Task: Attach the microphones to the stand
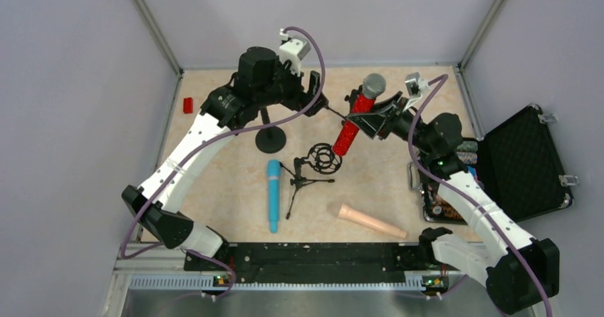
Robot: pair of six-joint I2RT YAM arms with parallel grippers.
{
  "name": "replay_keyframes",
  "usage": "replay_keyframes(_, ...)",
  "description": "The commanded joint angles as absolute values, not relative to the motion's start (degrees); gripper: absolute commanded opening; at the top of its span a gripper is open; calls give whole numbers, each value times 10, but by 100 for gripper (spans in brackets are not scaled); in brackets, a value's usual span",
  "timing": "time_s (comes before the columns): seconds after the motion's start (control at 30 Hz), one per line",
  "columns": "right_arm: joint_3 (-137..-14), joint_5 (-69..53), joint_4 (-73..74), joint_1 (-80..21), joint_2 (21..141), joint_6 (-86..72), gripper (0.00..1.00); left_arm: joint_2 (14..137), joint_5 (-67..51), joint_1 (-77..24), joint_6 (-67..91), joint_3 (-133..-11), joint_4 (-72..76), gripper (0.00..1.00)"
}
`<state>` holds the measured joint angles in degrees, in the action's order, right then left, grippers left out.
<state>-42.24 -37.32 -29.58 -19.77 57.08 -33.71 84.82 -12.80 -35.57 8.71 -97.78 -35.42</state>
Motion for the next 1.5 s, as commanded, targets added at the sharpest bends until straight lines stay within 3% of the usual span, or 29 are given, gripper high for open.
replay_keyframes(0.0,-416,-383,-395,-207,556,-359,0,851,-172,-336,119,-1007,-317,93)
replay_keyframes(0.23,-402,-394,-447,-207,553,-373,0,875,-356,-264,232,-940,-219,93)
replay_keyframes(0.33,-402,-399,-448,-207,553,-369,0,892,-382,-250,253,-930,-207,92)
replay_keyframes(0.93,-408,-382,-477,-256,584,-319,0,886,-343,-250,208,-884,-229,88)
replay_keyframes(1.47,-421,-335,-403,-278,596,-271,0,886,-327,-250,193,-876,-232,86)
